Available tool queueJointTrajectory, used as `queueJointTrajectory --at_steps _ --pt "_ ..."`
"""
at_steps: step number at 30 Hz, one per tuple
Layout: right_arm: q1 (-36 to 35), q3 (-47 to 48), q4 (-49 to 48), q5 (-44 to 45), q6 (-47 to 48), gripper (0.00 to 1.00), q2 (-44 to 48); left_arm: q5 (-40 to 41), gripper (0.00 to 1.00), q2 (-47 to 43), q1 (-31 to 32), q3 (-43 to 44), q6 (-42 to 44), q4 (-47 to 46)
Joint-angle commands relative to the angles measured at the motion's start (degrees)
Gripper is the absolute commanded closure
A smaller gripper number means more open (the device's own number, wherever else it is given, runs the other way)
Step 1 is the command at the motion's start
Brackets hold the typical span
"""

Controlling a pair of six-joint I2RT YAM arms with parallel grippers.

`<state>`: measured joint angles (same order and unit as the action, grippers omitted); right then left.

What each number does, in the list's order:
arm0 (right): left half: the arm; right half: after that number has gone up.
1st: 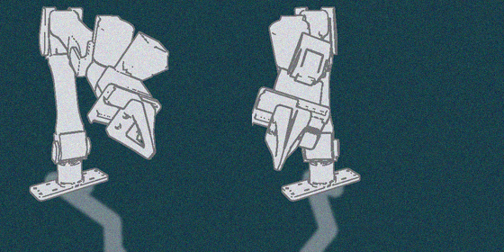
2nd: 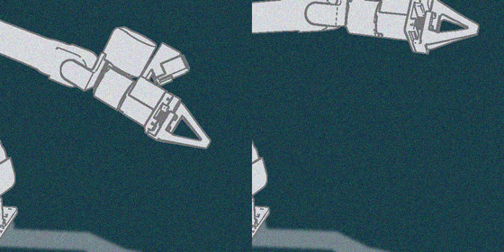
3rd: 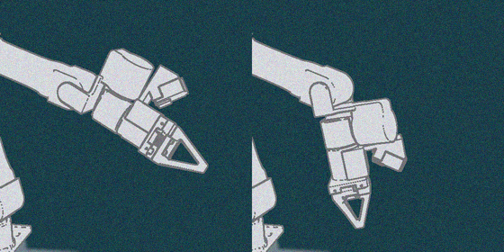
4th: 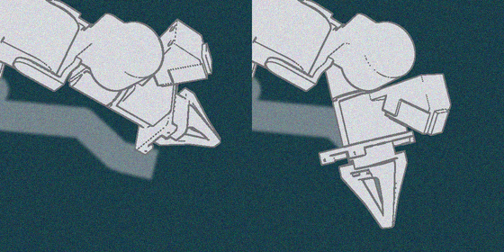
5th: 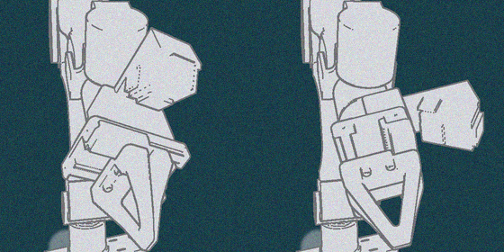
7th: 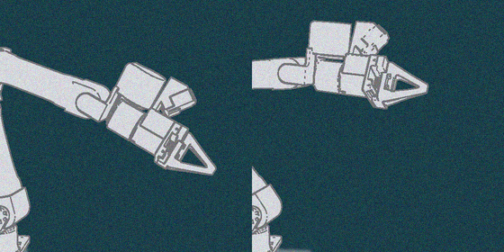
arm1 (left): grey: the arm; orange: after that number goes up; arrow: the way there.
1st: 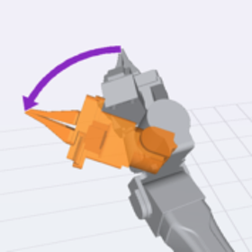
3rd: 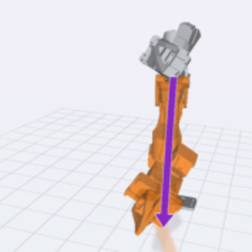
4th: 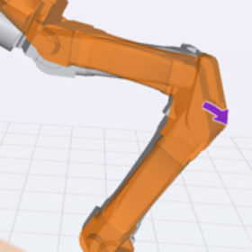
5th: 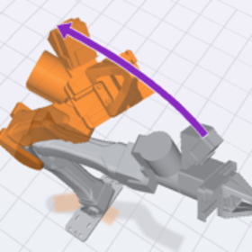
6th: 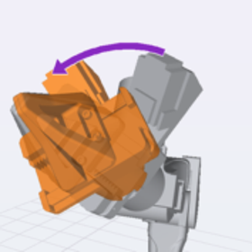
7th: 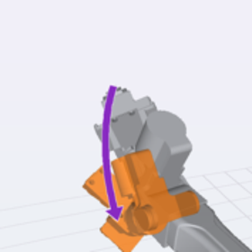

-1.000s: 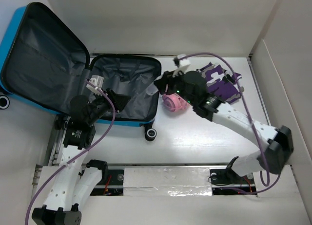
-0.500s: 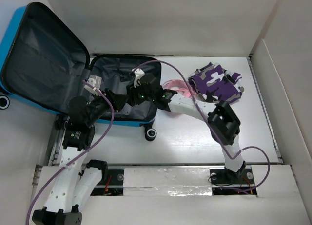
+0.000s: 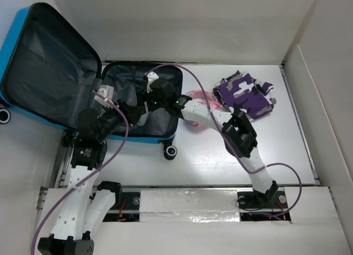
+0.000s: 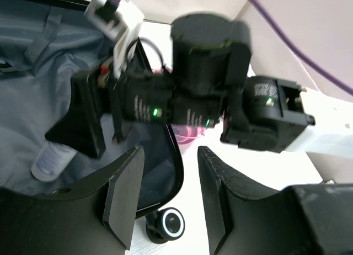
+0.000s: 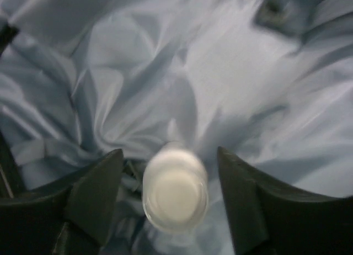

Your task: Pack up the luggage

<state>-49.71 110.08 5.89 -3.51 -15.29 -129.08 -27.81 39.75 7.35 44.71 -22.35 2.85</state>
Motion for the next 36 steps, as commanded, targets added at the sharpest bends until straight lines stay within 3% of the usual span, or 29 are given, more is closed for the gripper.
queueJointTrajectory --at_steps 1,5,9,10,12,13,14,16,17,19,21,22,25,29,36 --pt "2.3 4.0 -3.6 1.9 0.3 0.18 4.5 -1.3 0.59 0.0 -0.4 0.7 0.4 -2.4" --pt "5.1 3.8 -3.4 0.6 0.3 0.14 9.3 -1.5 0.59 0.1 -0.4 0.8 0.4 -2.4" --pt "8.6 -4.6 -9.3 0.5 -0.7 0.13 17.4 -1.5 0.59 0.1 -0.4 0.8 0.4 -2.5" --pt "9.4 -6.9 -9.3 -0.4 -0.6 0.17 18.7 -1.7 0.59 0.2 -0.4 0.8 0.4 -2.5" --pt "10.7 -11.3 -10.9 0.0 1.2 0.36 23.8 -1.5 0.59 0.1 -0.4 0.8 0.5 -2.5" --pt "10.7 -17.6 -11.6 2.8 1.7 0.69 25.9 -1.3 0.59 0.0 -0.4 0.8 0.6 -2.3" --pt "11.5 -21.1 -12.3 4.3 2.0 0.81 28.0 -1.2 0.59 -0.3 -0.4 0.8 0.6 -2.3" --pt "13.3 -28.5 -14.0 9.7 2.3 0.94 34.6 -1.5 0.59 -0.2 -0.4 0.9 0.6 -2.4" --pt "14.3 -35.6 -14.6 10.8 2.0 0.94 36.7 -1.5 0.59 0.0 -0.4 0.9 0.5 -2.5" --pt "17.5 -41.0 -14.4 13.1 0.8 0.88 41.7 -2.2 0.59 0.1 -0.4 0.9 0.4 -2.5" --pt "19.5 -46.4 -12.5 14.9 -0.6 0.70 44.1 -2.4 0.59 0.1 -0.4 0.8 0.3 -2.5" --pt "20.3 -48.1 -12.3 16.4 -1.0 0.39 45.8 -2.4 0.59 0.1 -0.4 0.8 0.3 -2.5" --pt "22.6 -52.8 -10.3 17.5 -4.0 0.02 47.0 -2.1 0.59 0.1 -0.4 0.9 0.3 -2.5" --pt "23.9 -55.2 -10.1 18.3 -7.8 0.00 44.7 -2.4 0.59 0.3 -0.4 0.7 0.1 -2.4" --pt "24.7 -51.4 -9.1 14.5 -12.5 0.00 38.2 -2.9 0.59 0.1 -0.4 0.3 -0.1 -3.5"
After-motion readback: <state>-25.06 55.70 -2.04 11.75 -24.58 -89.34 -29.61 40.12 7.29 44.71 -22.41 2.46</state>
